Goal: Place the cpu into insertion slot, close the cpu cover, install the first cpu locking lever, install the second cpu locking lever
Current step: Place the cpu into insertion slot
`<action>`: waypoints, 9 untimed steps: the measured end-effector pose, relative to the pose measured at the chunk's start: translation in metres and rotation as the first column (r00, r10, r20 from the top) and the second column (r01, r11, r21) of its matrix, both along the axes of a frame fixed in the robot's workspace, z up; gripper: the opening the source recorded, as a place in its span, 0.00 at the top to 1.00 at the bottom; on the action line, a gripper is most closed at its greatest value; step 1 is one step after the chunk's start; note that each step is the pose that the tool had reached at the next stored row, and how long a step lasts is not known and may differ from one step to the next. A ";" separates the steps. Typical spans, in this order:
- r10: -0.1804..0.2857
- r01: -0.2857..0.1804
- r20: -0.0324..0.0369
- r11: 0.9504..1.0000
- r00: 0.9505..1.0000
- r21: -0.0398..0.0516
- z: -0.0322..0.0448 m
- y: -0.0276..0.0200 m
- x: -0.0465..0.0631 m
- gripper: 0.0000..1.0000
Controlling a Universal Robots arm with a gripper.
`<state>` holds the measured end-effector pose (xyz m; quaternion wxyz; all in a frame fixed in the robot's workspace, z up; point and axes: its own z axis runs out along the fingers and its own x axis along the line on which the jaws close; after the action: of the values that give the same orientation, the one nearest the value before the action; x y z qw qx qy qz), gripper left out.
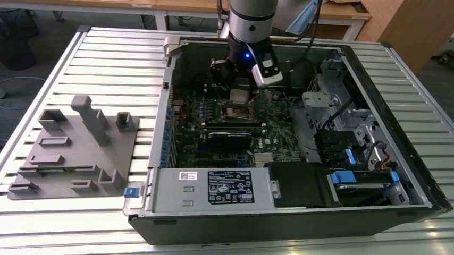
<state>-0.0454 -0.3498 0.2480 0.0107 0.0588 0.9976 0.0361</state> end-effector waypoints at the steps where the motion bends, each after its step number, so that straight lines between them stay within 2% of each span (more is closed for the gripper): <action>1: -0.016 0.016 0.000 1.000 1.000 0.000 -0.0001 0.0000 0.000 0.46; 5: -0.088 0.088 0.000 0.996 0.996 0.000 -0.0006 0.0000 0.000 0.46; 9: -0.161 0.161 0.000 0.987 0.987 0.000 -0.0012 0.0000 0.000 0.46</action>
<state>-0.0453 -0.3497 0.2468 0.0136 0.1393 0.9895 0.0351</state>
